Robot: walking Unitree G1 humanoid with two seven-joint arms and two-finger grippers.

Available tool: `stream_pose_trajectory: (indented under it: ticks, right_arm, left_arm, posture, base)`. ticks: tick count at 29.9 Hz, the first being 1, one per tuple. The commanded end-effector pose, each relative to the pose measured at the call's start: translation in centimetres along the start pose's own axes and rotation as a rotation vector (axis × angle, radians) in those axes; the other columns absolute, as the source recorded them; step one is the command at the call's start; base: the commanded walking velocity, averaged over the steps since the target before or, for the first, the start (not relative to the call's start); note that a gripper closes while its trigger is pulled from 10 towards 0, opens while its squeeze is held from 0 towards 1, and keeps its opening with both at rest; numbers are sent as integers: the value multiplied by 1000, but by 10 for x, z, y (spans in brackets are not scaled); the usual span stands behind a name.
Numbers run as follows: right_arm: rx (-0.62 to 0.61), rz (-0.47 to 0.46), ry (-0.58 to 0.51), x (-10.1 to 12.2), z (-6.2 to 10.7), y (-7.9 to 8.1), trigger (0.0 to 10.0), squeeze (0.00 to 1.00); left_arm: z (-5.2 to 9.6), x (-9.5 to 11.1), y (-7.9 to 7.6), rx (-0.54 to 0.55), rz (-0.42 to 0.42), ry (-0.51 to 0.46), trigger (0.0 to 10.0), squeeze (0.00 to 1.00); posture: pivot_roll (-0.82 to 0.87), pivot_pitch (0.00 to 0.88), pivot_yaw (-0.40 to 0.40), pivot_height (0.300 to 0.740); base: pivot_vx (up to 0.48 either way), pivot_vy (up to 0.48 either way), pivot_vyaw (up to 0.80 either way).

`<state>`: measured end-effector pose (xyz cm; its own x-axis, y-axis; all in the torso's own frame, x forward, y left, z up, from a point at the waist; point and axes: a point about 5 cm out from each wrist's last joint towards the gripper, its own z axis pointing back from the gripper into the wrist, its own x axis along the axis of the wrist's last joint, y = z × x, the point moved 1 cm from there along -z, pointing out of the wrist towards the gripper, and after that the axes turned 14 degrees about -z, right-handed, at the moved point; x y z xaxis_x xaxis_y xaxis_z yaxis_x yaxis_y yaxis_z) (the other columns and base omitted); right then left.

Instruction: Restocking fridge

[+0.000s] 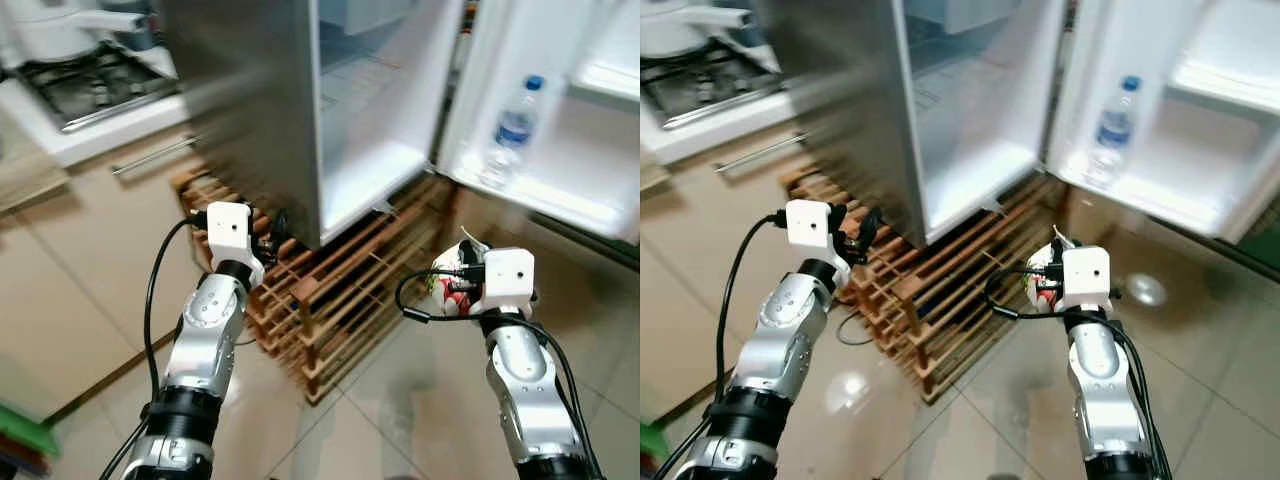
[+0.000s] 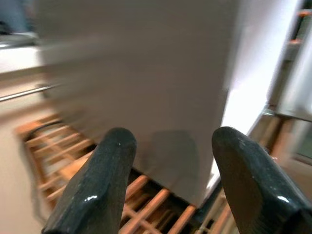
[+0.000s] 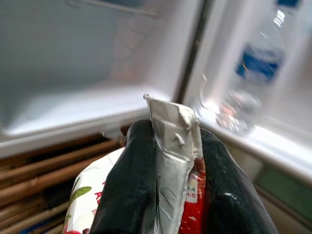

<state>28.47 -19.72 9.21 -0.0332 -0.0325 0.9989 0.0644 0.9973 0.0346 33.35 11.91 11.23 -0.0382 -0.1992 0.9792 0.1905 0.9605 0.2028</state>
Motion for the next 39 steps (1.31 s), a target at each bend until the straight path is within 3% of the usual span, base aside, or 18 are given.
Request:
stream_pose_trajectory:
  ticks: [1, 9, 16, 21, 30, 35, 39]
  right_arm:
    - [-5, -18, -20, 5, -6, 2, 10000, 0]
    - [8, -14, -37, 11, -13, 7, 10000, 0]
    - [-5, -32, -29, 7, -10, 5, 10000, 0]
    - [-7, -30, -21, 6, -8, 4, 10000, 0]
    - [33, -9, -29, 9, -10, 8, 10000, 0]
    - [80, 13, -71, 30, -23, 12, 10000, 0]
    - [121, 38, -82, 42, -37, 7, 10000, 0]
  left_arm:
    - [-5, -5, 12, 85, -49, 68, 10000, 0]
    - [-5, -2, 4, 55, -68, 59, 10000, 0]
    - [-1, 16, -4, -11, -32, -78, 10000, 0]
    - [1, 15, 1, 3, 2, -85, 10000, 0]
    - [8, 13, 7, -7, -55, -97, 10000, 0]
    - [21, -6, 8, 11, 12, -35, 10000, 0]
    - [16, -5, 5, 54, 54, -37, 10000, 0]
  posture:
    - [-147, 0, 42, 740]
    - [-152, 0, 45, 740]
    - [-150, 0, 43, 740]
    - [-150, 0, 42, 740]
    - [-147, 0, 41, 740]
    - [-145, 0, 17, 740]
    - [-125, 0, -28, 740]
  base:
    - [262, -398, 763]
    - [261, -399, 743]
    - [75, -356, 618]
    - [0, 0, 0]
    - [0, 0, 354]
    - [0, -452, 751]
    - [-62, -190, 528]
